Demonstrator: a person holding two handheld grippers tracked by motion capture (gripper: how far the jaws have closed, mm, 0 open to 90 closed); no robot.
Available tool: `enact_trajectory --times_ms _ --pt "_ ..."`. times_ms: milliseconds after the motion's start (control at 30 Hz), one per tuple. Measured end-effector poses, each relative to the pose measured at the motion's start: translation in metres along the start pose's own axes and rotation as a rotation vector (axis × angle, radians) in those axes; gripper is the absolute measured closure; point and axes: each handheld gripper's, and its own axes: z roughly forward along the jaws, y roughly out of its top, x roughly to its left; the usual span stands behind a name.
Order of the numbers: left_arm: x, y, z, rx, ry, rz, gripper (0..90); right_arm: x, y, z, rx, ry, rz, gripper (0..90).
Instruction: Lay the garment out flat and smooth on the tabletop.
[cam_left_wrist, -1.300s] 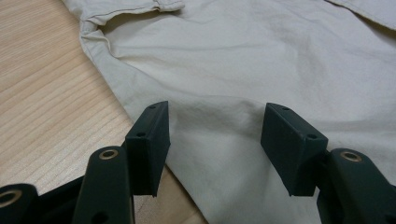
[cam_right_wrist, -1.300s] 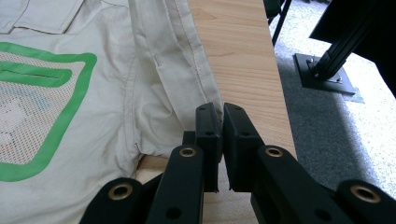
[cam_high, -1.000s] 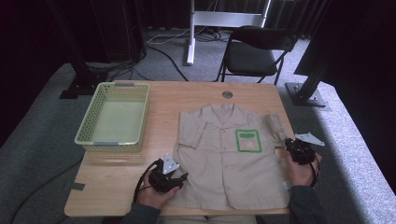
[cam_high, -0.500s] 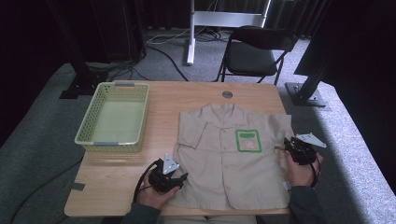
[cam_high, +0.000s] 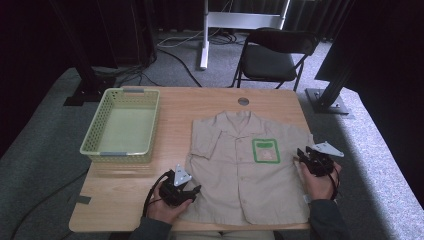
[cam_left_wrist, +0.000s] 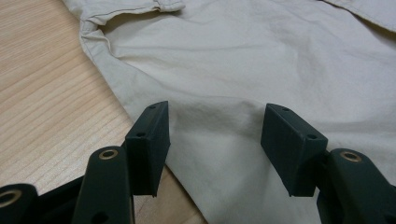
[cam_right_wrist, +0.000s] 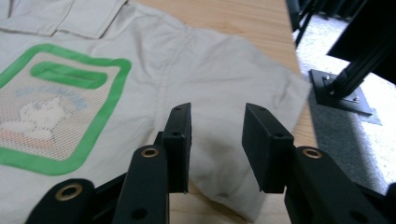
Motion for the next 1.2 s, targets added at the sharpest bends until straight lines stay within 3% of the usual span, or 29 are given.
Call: enact_trajectory --times_ms 300,500,833,1200 --pt "-0.001 0.0 -0.002 0.001 0.016 0.008 49.7 0.008 0.001 0.007 0.031 0.08 -0.06 59.8" --pt "-0.001 0.003 -0.003 -0.003 0.027 0.011 55.1 0.009 0.001 0.009 0.039 0.1 -0.064 59.1" --pt "0.002 0.013 -0.001 -0.011 0.027 0.021 55.1 0.013 0.001 0.012 0.062 0.128 -0.085 57.9" --pt "0.007 0.027 0.01 0.01 -0.004 0.006 52.6 0.014 0.001 0.014 0.075 0.138 -0.09 56.2"
